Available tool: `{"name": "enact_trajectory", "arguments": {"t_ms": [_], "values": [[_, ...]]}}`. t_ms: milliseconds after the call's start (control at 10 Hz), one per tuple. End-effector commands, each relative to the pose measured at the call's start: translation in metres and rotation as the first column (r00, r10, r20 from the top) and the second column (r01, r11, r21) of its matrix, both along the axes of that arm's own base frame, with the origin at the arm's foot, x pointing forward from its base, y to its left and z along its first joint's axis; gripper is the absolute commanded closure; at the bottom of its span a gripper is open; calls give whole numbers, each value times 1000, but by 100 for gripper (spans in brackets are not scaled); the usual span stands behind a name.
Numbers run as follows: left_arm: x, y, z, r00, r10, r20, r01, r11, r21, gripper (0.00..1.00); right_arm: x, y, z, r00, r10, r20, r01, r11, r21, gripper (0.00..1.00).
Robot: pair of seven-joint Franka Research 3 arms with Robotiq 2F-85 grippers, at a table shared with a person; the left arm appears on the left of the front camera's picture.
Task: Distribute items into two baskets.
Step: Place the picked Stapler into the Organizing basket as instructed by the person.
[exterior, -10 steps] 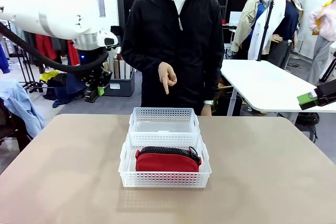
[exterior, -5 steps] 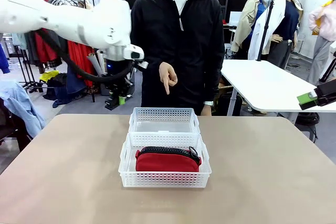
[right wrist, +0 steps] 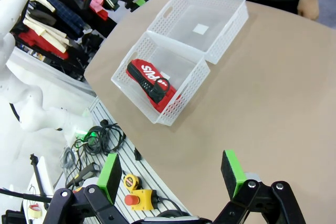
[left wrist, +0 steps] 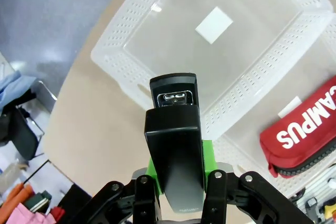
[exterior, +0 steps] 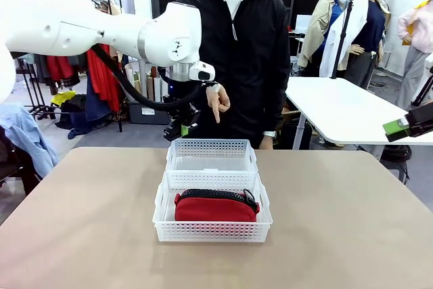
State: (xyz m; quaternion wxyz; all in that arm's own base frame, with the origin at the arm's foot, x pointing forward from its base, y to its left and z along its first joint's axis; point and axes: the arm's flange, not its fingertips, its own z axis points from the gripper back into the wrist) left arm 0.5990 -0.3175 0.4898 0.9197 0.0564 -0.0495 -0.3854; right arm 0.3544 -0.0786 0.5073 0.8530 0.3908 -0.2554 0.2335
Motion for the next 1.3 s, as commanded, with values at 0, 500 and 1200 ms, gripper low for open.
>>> {"name": "enact_trajectory", "arguments": {"t_ms": [0, 500, 1200], "values": [[3, -17, 0, 996, -74, -50, 74, 997, 6, 100, 2, 1, 1, 1000, 5, 23, -5, 1000, 26, 0], [5, -61, -36, 982, -174, -68, 172, 985, -35, 100, 2, 1, 1, 1000, 5, 23, -5, 1000, 26, 0], [49, -86, -87, 943, -332, -12, 331, 942, -54, 100, 2, 1, 1, 1000, 5, 23, -5, 1000, 26, 0]]}}
